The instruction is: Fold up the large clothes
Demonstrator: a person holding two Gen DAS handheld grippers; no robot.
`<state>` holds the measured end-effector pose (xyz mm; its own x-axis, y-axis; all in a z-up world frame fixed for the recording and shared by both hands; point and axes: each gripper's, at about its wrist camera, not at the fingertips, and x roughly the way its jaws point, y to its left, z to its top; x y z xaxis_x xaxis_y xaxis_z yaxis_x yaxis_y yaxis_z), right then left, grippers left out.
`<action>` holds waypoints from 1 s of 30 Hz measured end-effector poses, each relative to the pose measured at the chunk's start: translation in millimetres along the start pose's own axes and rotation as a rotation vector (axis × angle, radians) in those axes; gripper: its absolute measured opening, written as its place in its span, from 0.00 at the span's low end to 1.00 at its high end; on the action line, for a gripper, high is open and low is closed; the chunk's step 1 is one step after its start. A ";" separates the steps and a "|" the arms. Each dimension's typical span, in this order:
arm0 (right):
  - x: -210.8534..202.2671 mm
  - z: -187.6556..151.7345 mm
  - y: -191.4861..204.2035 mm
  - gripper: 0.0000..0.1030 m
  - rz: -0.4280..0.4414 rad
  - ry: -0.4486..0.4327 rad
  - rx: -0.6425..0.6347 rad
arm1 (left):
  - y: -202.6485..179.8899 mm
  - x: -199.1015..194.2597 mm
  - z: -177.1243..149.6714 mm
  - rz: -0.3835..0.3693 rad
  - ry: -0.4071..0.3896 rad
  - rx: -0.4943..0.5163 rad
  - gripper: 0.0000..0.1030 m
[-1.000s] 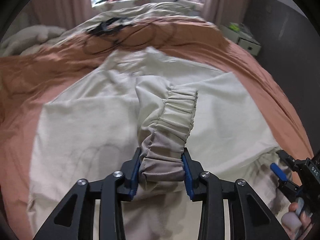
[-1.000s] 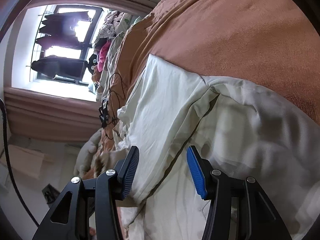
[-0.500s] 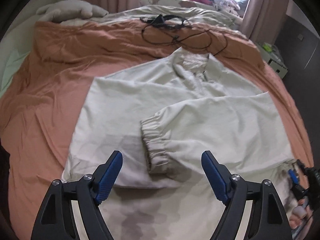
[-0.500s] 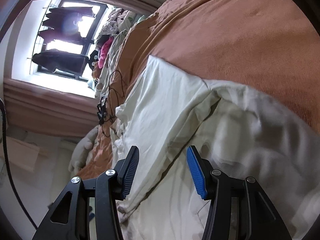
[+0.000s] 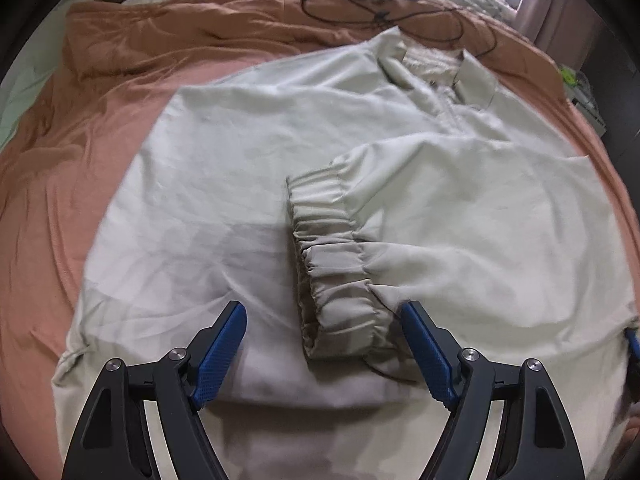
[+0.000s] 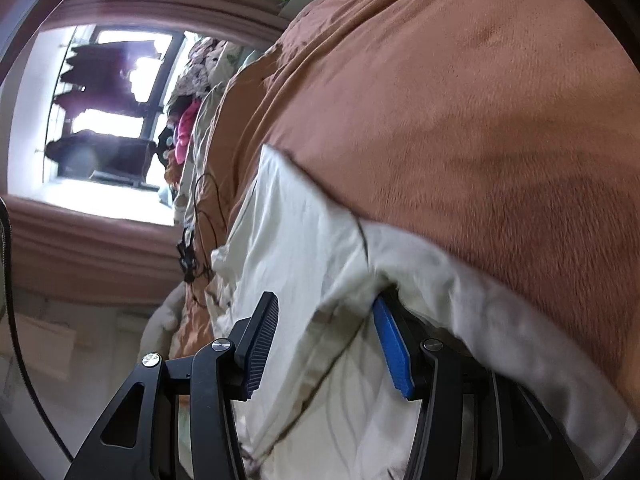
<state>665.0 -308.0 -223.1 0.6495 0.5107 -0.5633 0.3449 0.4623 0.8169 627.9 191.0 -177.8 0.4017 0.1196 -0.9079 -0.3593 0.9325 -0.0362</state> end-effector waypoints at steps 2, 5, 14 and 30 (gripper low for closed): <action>1.2 3.6 -4.2 0.17 -0.006 -0.009 0.017 | 1.7 9.7 -2.3 -0.003 0.013 -0.007 0.76; 0.3 6.4 -18.1 0.07 -0.012 -0.029 0.058 | 1.1 14.1 -4.9 0.001 -0.007 0.007 0.76; -1.3 5.5 -25.8 0.11 -0.032 -0.017 0.091 | -1.4 17.2 -1.8 0.059 -0.009 0.035 0.70; -61.2 -31.2 15.8 0.48 -0.022 -0.001 -0.052 | 20.1 -76.6 -14.7 -0.144 -0.098 -0.027 0.63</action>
<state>609.5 -309.3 -179.6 0.6426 0.4994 -0.5811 0.3234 0.5108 0.7966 577.5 195.6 -115.1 0.5307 0.0191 -0.8474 -0.3143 0.9329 -0.1758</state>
